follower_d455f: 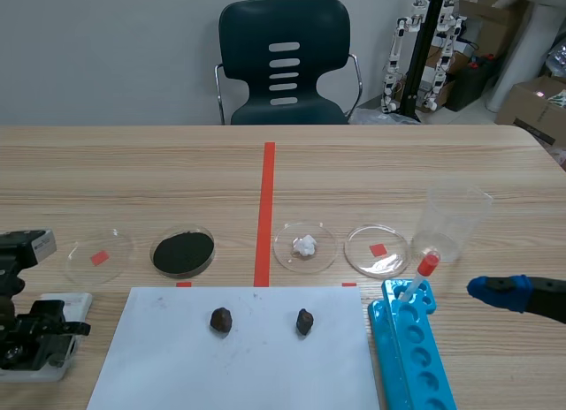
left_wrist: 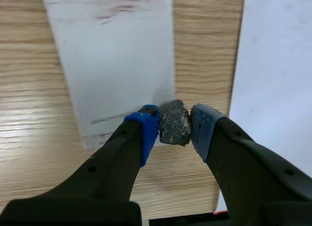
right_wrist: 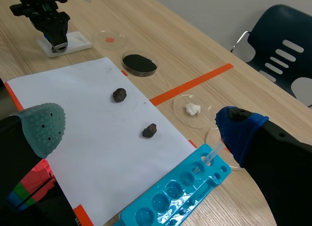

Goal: Rub the mineral on the streak plate below the first streak

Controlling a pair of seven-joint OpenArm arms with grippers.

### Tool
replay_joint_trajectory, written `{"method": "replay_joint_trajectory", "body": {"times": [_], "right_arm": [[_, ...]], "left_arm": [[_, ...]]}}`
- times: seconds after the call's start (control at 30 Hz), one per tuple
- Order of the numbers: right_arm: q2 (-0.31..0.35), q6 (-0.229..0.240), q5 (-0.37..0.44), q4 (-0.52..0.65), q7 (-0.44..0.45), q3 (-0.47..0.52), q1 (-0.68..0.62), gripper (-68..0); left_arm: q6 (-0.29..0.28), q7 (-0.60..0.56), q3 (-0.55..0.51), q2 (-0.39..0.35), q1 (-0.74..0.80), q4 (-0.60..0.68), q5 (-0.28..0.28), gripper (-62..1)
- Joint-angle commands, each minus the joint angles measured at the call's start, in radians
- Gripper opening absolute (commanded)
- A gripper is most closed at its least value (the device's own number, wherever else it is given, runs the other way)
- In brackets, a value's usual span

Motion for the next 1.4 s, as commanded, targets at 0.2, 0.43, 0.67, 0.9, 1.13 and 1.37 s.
{"method": "replay_joint_trajectory", "body": {"times": [0.2,0.43,0.67,0.9,1.13,1.37], "right_arm": [[0.003,0.0,0.007,0.014,0.011,0.005,0.003,-2.2],[0.003,0.0,0.007,0.014,0.011,0.005,0.003,-2.2],[0.003,0.0,0.007,0.014,0.011,0.005,0.003,-2.2],[0.003,0.0,0.007,0.014,0.011,0.005,0.003,-2.2],[0.003,0.0,0.007,0.014,0.011,0.005,0.003,-2.2],[0.003,0.0,0.007,0.014,0.011,0.005,0.003,-2.2]], "left_arm": [[0.104,0.012,0.001,-0.005,0.005,-0.002,0.157,-49.3],[0.168,0.028,0.001,-0.021,0.005,-0.002,0.257,-49.3],[0.056,0.02,0.001,-0.021,0.005,-0.002,0.089,-49.3],[0.0,0.02,0.001,-0.021,0.005,-0.002,-0.011,-49.3],[0.106,0.025,0.001,-0.021,0.005,-0.002,0.159,-49.3],[0.144,0.024,0.001,-0.021,0.005,-0.002,0.224,-49.3]]}}
